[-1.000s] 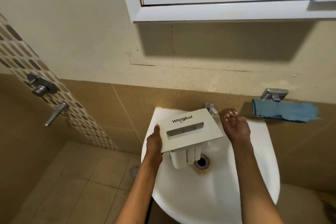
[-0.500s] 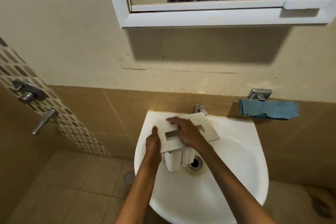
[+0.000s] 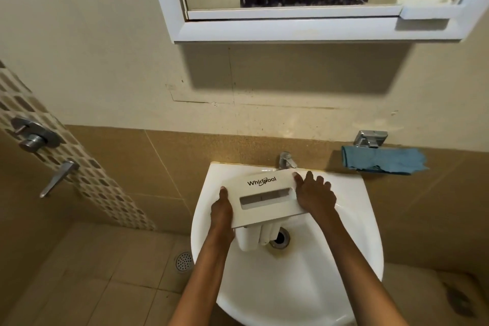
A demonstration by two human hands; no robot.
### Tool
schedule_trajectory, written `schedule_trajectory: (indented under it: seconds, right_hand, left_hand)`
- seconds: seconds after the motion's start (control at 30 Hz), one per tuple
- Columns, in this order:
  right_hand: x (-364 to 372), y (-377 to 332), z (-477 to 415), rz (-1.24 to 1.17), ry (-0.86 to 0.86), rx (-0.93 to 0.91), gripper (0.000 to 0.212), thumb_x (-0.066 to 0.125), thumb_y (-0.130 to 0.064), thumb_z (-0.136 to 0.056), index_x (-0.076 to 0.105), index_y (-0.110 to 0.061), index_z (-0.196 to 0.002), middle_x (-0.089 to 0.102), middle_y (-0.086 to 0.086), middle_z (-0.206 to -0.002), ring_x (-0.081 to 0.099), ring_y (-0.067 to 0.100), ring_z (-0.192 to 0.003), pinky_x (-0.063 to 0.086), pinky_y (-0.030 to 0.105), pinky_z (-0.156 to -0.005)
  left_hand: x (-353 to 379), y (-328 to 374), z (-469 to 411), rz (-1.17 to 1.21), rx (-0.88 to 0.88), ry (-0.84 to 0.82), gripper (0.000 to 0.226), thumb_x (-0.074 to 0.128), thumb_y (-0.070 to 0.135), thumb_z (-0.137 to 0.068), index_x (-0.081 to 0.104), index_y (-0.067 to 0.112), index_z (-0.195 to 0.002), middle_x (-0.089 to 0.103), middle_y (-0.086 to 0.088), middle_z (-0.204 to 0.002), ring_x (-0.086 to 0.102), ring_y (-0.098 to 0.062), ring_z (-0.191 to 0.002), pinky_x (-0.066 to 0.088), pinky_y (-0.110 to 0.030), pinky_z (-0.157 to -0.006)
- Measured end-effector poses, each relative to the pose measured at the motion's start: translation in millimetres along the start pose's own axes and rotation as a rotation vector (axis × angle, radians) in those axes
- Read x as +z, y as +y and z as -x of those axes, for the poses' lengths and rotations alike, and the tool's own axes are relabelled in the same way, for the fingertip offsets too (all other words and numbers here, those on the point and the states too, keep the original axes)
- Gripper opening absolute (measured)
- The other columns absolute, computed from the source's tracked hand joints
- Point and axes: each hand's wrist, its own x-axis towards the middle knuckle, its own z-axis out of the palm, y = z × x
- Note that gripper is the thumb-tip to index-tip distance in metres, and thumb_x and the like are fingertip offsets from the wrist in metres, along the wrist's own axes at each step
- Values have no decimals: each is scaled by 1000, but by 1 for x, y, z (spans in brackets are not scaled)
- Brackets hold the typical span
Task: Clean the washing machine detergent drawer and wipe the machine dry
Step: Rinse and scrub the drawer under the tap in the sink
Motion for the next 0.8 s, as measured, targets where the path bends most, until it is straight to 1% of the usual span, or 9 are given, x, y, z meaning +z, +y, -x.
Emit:
schedule_trajectory:
  seconds: [0.13,0.23,0.3,0.37,0.43,0.5,0.57,0.67,0.8]
  right_hand:
    - [-6,-1,7,-152,71,-110,41,30,-31,-101,47,-10,-132,47,13,-133,44,29,-123,38,38,-99]
    - [-18,-1,9,-321,109,-137,38,38,-27,-100,52,-4,-127,55,14,-129,49,30,-119,38,31,-92]
    - [-30,-1,9,-374,108,-159,37,42,-27,-98,56,-1,-119,59,16,-120,53,32,-112,38,30,-80]
    - [-42,1,12,-399,105,-195,27,47,-28,-96,60,-4,-93,62,11,-91,55,30,-93,33,27,-64]
    - [-56,3,20,-453,124,-218,29,51,-29,-94,49,-11,-72,46,-2,-66,47,22,-73,26,25,-52]
    - [-65,2,25,-520,135,-238,34,53,-30,-93,43,-13,-65,42,-2,-61,43,16,-62,25,25,-50]
    - [-70,0,28,-537,128,-250,37,53,-29,-93,42,-10,-64,43,3,-61,42,17,-60,26,27,-52]
    - [-69,-1,28,-565,113,-247,39,54,-29,-93,37,-11,-62,42,4,-60,40,16,-56,26,28,-53]
    - [-63,-2,27,-551,96,-257,41,54,-28,-93,35,-12,-60,42,3,-59,40,16,-55,26,27,-52]
  left_hand:
    - [2,7,6,-34,37,-11,41,32,38,-101,55,9,-117,63,-8,-97,59,-24,-84,49,-32,-68]
    - [3,17,10,-48,113,-36,35,32,36,-101,56,12,-108,63,-5,-85,59,-20,-75,49,-31,-63]
    - [1,26,12,-75,149,-37,36,34,38,-100,57,10,-105,63,-7,-84,60,-23,-75,50,-34,-67]
    - [-3,35,12,-119,158,-65,41,36,41,-99,61,9,-108,66,-10,-90,63,-26,-79,51,-36,-70]
    - [-6,47,17,-145,192,-84,37,38,40,-98,62,13,-99,66,-8,-85,62,-23,-72,50,-29,-60]
    - [-8,58,22,-154,206,-82,35,40,39,-98,61,12,-101,64,-7,-82,61,-22,-67,49,-29,-56]
    - [-8,63,28,-134,187,-88,36,42,40,-97,60,11,-108,63,-6,-80,60,-23,-66,51,-31,-57]
    - [-9,67,33,-143,199,-82,31,43,39,-97,59,13,-100,61,-3,-74,57,-18,-59,42,-15,-36]
    - [-11,68,36,-154,179,-98,33,42,40,-97,59,12,-100,62,-2,-73,57,-16,-58,43,-15,-39]
